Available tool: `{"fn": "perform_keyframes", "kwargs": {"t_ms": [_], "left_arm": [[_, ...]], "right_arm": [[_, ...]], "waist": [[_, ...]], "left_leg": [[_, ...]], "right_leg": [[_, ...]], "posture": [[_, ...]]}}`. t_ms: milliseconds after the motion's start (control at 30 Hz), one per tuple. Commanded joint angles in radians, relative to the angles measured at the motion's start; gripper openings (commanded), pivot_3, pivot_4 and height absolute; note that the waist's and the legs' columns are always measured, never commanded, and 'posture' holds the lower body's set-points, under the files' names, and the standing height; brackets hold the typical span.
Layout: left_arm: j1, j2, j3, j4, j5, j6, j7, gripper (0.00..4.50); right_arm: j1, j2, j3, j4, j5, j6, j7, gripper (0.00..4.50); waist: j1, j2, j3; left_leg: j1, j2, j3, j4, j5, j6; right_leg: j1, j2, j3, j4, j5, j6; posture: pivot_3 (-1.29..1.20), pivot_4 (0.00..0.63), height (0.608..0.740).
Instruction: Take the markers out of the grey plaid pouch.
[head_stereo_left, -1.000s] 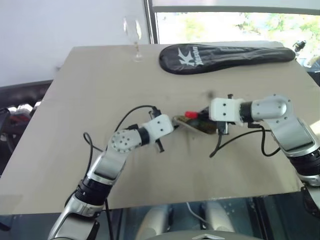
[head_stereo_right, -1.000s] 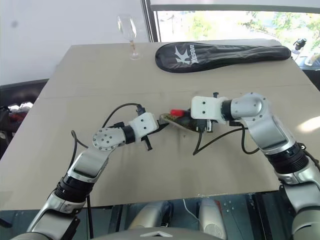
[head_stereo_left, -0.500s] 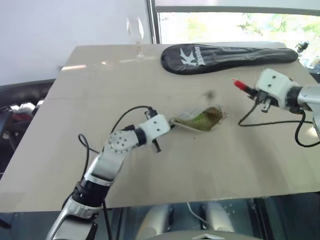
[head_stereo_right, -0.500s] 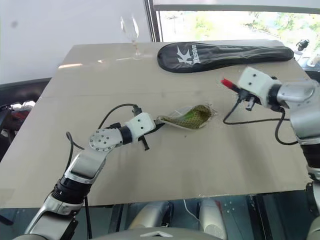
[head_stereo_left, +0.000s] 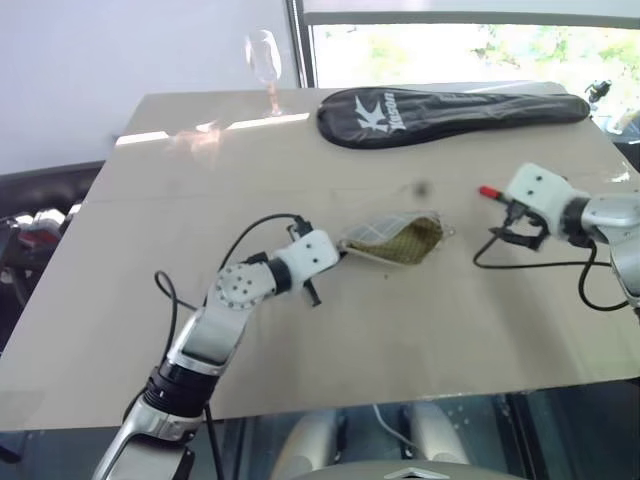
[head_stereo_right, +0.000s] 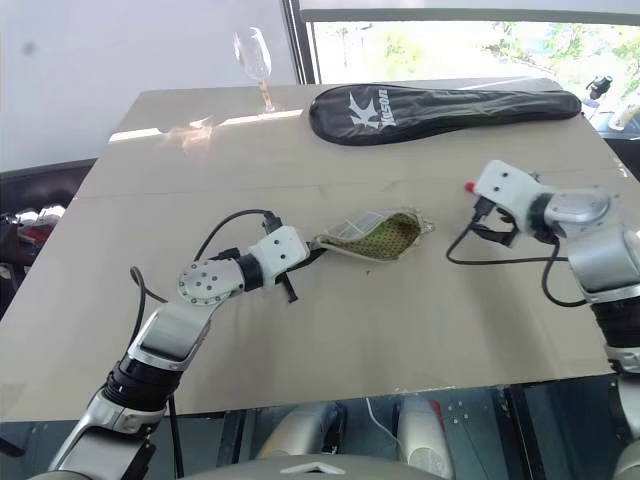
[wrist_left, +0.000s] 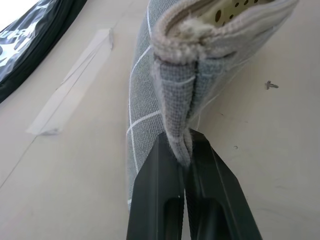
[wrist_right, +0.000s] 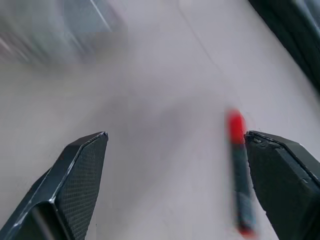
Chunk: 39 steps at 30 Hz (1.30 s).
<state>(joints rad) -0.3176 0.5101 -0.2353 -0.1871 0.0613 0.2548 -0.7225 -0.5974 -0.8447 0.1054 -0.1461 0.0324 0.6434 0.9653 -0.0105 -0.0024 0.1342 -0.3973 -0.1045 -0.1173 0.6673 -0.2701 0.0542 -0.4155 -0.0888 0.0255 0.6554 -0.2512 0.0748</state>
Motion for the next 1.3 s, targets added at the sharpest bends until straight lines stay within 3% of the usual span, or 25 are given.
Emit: {"fn": "perform_keyframes", "kwargs": {"t_ms": [33,67,233,300,600,700,800,1067,1300], "left_arm": [[-0.004,-0.007,0.022,-0.049,-0.031,0.014,-0.003,0.0],[-0.005,-0.007,0.022,-0.05,-0.036,0.017,-0.005,0.0],[-0.016,-0.017,0.029,-0.07,-0.073,0.05,-0.009,0.0],[-0.02,-0.017,0.031,-0.074,-0.083,0.059,-0.01,0.0],[-0.026,-0.045,0.029,-0.162,-0.198,0.115,-0.067,0.0],[-0.016,-0.034,0.026,-0.211,-0.256,0.156,-0.109,0.0],[-0.007,-0.024,0.03,-0.243,-0.295,0.192,-0.129,0.0],[0.005,-0.018,0.022,-0.274,-0.381,0.276,-0.155,0.0],[-0.002,-0.011,0.002,-0.269,-0.441,0.325,-0.195,0.0]], "right_arm": [[-0.04,0.042,-0.069,-0.155,0.16,0.1,0.049,3.93],[-0.042,0.051,-0.069,-0.18,0.191,0.123,0.056,3.72],[-0.024,0.067,-0.043,-0.244,0.276,0.168,0.063,0.99],[-0.018,0.069,-0.028,-0.25,0.291,0.17,0.06,0.18],[-0.043,0.092,0.168,-0.086,0.131,-0.004,0.021,0.08],[-0.071,0.064,0.211,-0.072,0.094,-0.049,0.072,0.08],[-0.088,0.033,0.229,-0.096,0.093,-0.047,0.135,0.76],[-0.158,-0.072,0.347,-0.184,-0.016,-0.039,0.273,4.46],[-0.184,-0.07,0.409,-0.225,-0.046,-0.004,0.359,4.46]], "waist": [[0.002,0.0,0.0],[0.003,0.0,0.0],[0.017,0.0,0.0],[0.022,0.0,0.0],[0.021,0.0,0.0],[0.021,0.0,0.0],[0.021,0.0,0.0],[0.022,0.0,0.0],[0.022,0.0,0.0]], "left_leg": [[0.0,0.0,0.0,0.0,0.0,0.0],[0.0,0.0,-0.001,0.0,0.0,0.0],[-0.001,0.0,-0.001,0.001,0.0,0.0],[-0.001,0.0,-0.001,0.001,0.0,0.0],[-0.001,0.0,-0.001,0.001,0.0,0.0],[0.0,0.0,-0.001,0.001,0.0,0.0],[0.0,0.0,-0.001,0.0,0.0,0.0],[0.0,0.0,-0.001,0.0,0.0,0.0],[0.0,0.0,-0.001,0.0,0.0,0.0]], "right_leg": [[0.0,0.0,0.0,0.0,0.0,0.0],[0.0,0.0,0.0,0.0,0.0,0.0],[0.001,-0.001,0.0,-0.001,0.0,0.0],[0.001,0.0,0.0,-0.001,0.0,0.0],[0.0,0.0,-0.001,-0.001,0.0,0.0],[0.0,0.0,-0.001,-0.001,0.0,0.0],[0.0,0.0,-0.002,-0.001,0.0,0.0],[0.0,0.0,-0.002,-0.001,0.0,0.0],[0.0,0.0,-0.002,-0.002,0.0,0.0]], "posture": [[0.0,0.15,0.74],[0.0,0.15,0.74],[0.0,0.15,0.74],[0.0,0.15,0.74],[0.0,0.15,0.74],[0.0,0.15,0.74],[0.0,0.15,0.74],[0.0,0.15,0.74],[0.0,0.15,0.74]]}}
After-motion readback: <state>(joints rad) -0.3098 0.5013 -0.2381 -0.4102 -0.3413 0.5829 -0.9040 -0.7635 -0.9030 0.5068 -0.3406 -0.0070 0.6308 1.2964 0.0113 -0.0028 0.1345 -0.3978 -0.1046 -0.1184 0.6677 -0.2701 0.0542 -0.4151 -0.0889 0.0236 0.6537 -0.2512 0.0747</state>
